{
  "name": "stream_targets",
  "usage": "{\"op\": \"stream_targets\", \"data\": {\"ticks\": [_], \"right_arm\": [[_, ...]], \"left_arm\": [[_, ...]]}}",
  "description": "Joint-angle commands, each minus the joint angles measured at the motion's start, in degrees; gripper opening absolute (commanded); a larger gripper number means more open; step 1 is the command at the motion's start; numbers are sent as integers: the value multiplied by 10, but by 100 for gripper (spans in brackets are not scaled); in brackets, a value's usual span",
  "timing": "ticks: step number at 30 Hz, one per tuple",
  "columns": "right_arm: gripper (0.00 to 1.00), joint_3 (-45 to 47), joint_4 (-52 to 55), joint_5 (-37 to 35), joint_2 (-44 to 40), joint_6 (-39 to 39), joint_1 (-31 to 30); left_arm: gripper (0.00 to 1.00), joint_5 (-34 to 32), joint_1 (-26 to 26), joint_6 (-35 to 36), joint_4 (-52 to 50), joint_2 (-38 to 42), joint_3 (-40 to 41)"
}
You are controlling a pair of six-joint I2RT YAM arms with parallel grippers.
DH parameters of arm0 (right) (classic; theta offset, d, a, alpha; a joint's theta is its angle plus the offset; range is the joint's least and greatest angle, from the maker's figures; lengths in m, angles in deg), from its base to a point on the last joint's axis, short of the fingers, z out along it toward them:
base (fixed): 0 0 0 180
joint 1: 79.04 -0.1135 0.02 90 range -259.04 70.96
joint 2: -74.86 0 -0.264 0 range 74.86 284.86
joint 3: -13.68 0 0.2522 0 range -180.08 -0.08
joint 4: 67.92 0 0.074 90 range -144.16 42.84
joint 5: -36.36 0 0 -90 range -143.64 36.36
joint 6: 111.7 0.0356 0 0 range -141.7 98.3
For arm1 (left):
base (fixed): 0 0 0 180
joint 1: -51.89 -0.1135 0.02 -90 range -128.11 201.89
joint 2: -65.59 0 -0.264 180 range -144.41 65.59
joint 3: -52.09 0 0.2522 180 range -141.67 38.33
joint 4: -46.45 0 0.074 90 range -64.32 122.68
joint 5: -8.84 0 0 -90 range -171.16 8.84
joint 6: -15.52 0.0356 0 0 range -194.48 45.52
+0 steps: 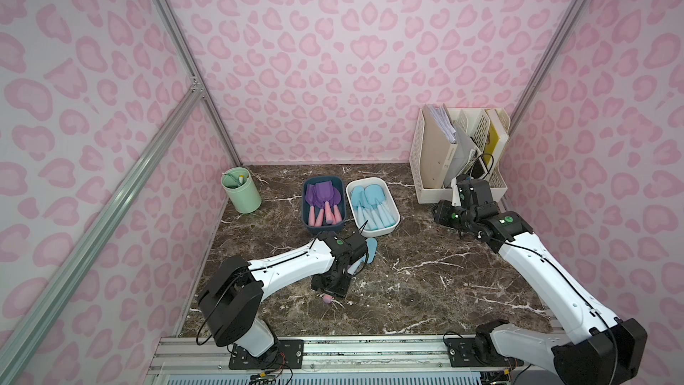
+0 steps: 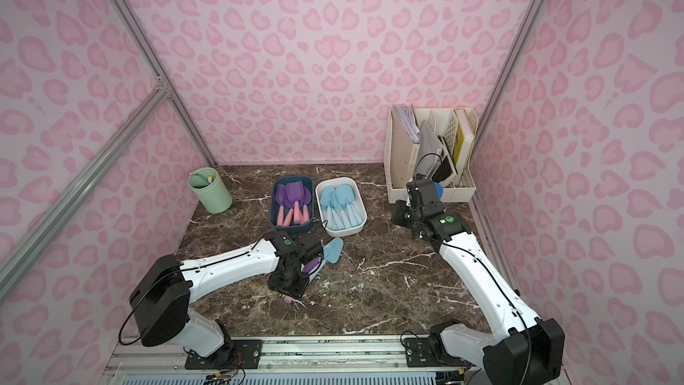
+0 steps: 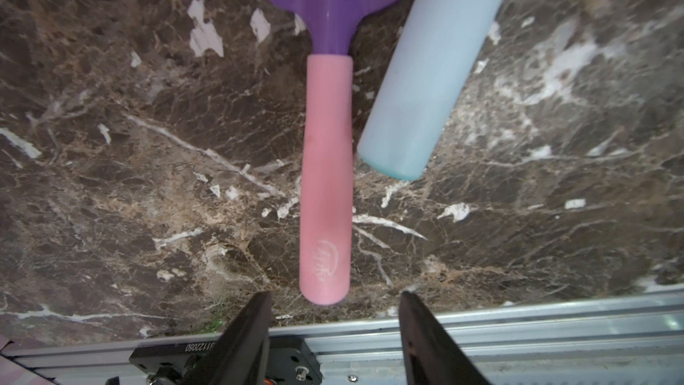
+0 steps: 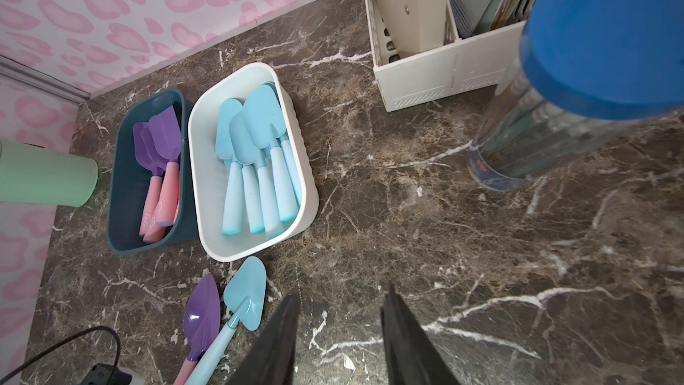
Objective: Sort the small shovels by color and place them into the storage box
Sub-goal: Pick up the shovel from the center of the board.
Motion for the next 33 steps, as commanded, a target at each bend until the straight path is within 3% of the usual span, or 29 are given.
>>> {"op": "stream_targets", "data": {"ticks": [1, 21, 33], "right_arm": [[42, -2, -10, 3, 5, -3, 0], [42, -20, 2, 1, 21, 6, 0], [42, -26, 5, -3, 26, 12, -2]], "left_arm": [[61, 9, 0, 21, 7, -7, 6], [59, -15, -14, 66, 19, -44, 8], [52, -6, -18, 78, 38, -48, 18]]}}
